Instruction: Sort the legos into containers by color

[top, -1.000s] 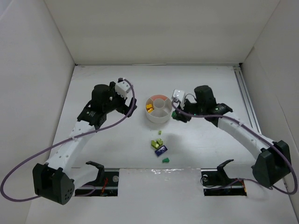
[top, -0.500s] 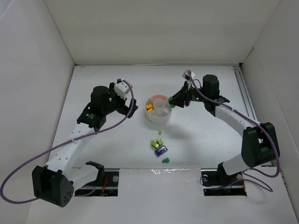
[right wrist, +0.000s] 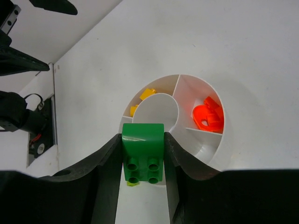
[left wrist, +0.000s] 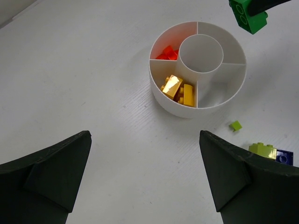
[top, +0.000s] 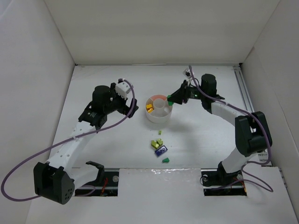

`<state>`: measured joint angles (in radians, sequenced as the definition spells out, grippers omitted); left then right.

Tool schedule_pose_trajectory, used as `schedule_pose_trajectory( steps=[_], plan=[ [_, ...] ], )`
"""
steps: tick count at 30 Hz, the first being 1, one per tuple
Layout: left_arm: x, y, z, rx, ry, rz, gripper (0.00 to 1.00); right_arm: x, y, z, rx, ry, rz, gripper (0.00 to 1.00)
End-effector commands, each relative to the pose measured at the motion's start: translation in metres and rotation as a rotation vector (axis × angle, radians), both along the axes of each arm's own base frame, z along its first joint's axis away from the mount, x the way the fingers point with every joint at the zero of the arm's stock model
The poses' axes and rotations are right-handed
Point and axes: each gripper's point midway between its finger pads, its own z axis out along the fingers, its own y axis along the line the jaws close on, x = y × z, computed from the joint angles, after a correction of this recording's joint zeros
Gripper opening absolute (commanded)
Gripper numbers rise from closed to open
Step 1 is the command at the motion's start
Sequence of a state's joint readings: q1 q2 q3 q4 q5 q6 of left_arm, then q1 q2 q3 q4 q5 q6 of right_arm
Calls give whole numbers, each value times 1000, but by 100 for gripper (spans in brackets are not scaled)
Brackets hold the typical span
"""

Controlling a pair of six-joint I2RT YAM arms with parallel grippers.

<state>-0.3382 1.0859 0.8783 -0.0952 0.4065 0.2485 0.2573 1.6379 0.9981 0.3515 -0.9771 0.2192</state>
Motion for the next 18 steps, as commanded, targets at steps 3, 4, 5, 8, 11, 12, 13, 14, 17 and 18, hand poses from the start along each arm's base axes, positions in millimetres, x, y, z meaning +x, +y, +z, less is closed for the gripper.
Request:
schedule_pose_trajectory(
  steps=[3,4,5,8,11,12,13,14,17,18],
  plan=[
    [8,-1,21,-20,-58,2,100,9,5,32,64,-76,32,11],
    [8,-1,21,-20,-58,2,100,9,6,32,67,-67,31,11],
    [9,-1,17,-17,-49,2,100,10,6,28,65,-57,31,11],
    [9,-1,17,-17,-49,2,100,9,7,24,67,-36,41,14],
    [10,-1,14,-14,-41,2,100,9,7,20,68,-16,39,15],
    [10,-1,14,-14,-41,2,100,9,7,20,68,-16,39,15],
    [10,-1,14,-14,-41,2,100,9,7,20,68,-16,39,15],
    [10,-1,14,-14,-41,2,100,9,7,20,68,-16,39,16],
    [11,-2,9,-11,-32,2,100,10,7,13,65,10,29,17],
    [11,-2,9,-11,-32,2,100,10,7,13,65,10,29,17]
  ],
)
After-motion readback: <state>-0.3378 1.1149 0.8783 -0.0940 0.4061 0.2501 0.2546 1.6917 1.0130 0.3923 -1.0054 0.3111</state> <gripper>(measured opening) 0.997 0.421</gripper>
